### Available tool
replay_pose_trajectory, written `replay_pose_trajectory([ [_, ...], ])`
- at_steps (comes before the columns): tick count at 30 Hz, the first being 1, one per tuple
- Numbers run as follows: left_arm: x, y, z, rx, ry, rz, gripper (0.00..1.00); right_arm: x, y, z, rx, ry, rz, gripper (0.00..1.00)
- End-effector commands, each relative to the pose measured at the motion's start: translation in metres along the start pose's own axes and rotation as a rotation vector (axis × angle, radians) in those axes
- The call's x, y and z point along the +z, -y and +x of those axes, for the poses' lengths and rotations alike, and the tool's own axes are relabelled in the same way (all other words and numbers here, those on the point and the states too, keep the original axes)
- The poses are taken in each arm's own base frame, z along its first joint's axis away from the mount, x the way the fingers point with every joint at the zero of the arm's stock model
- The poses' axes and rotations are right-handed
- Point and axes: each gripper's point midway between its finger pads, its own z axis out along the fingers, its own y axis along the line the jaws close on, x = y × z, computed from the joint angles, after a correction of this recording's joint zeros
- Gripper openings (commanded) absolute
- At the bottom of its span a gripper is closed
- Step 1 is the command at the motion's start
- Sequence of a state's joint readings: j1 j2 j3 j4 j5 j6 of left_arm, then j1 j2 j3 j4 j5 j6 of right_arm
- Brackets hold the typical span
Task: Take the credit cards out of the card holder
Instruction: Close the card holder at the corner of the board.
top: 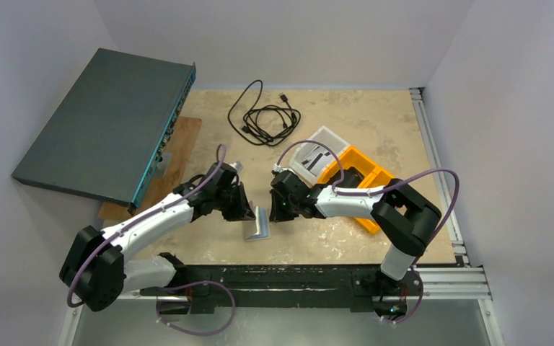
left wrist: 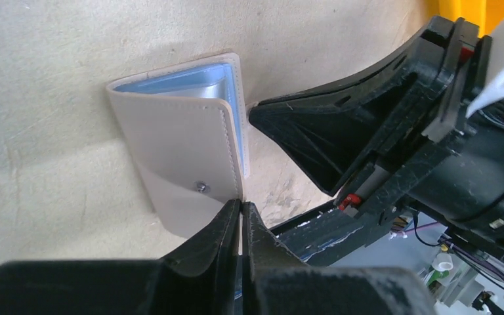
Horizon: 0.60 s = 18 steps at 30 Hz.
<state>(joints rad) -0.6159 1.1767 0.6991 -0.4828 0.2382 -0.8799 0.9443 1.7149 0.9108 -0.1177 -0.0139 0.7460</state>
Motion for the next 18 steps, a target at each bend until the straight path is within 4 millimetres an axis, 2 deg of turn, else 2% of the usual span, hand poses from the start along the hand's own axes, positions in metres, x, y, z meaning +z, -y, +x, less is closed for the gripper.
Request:
replay_pose_trajectory([
  [1, 0.009, 0.021, -0.010, 0.010, 0.008, 0.054, 0.08, -0.002, -0.014, -0.006, 0.005, 0.010, -0.034, 0.00],
  [10, 0.029, 0.016, -0.010, 0.019, -0.013, 0.037, 0.31, -0.010, -0.013, -0.010, 0.011, 0.033, -0.027, 0.00],
  [18, 0.044, 0.008, -0.012, 0.025, -0.017, -0.003, 0.42, -0.022, -0.015, -0.013, 0.015, 0.045, -0.033, 0.06],
])
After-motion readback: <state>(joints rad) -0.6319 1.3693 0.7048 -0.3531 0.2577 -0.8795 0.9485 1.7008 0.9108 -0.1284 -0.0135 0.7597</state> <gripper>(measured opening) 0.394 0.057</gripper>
